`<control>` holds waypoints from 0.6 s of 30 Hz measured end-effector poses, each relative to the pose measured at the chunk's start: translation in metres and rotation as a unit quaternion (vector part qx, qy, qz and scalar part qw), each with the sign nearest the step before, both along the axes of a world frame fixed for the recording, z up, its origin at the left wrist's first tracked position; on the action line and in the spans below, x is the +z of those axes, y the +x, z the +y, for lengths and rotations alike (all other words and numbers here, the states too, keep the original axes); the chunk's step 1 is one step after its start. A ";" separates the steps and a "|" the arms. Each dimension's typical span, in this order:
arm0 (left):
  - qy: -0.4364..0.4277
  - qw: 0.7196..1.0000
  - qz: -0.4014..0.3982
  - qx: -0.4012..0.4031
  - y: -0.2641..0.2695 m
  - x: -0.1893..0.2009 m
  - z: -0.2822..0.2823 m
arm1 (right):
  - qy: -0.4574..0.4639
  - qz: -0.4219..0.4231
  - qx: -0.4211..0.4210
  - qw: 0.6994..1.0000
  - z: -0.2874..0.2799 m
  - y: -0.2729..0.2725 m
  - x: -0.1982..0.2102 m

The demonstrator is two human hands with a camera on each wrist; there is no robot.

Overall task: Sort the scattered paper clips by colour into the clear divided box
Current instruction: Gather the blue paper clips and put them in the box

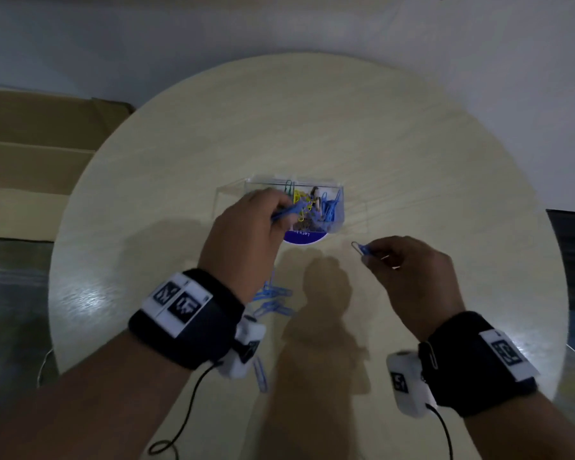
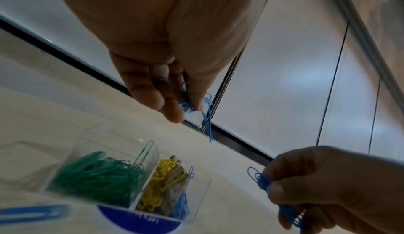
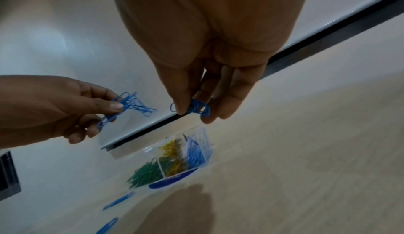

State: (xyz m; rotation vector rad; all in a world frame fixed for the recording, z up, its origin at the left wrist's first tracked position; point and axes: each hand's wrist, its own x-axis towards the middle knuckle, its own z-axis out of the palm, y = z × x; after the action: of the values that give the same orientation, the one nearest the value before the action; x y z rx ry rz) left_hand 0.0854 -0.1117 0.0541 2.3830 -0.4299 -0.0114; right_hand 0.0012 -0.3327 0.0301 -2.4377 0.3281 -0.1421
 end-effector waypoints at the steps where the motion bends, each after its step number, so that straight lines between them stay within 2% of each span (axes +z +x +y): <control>1: -0.005 1.000 -0.002 0.005 0.009 -0.001 -0.009 | 0.008 -0.006 -0.009 1.000 -0.004 0.002 0.001; 5: 0.026 1.000 0.004 0.006 0.032 -0.007 -0.043 | 0.026 -0.014 -0.035 0.999 -0.015 0.006 0.000; 9: 0.072 0.993 0.092 -0.005 0.043 -0.024 -0.069 | 0.051 0.010 -0.063 0.997 -0.020 0.010 0.000; 12: -0.010 0.990 0.140 0.005 0.041 -0.026 -0.073 | 0.071 0.019 -0.075 0.995 -0.020 0.019 0.003; 16: -0.102 0.985 0.113 0.081 0.035 -0.021 -0.042 | 0.115 0.022 -0.074 0.990 -0.012 0.045 0.002; 18: -0.111 0.981 0.112 0.113 0.028 -0.022 -0.017 | 0.136 0.015 -0.078 0.987 -0.004 0.064 -0.001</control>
State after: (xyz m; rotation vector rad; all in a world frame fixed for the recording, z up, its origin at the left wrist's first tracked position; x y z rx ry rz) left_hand 0.1130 -0.1289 0.0325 2.1658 -0.0496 -0.1202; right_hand 0.0648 -0.3370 0.0287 -2.1445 0.5184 -0.1209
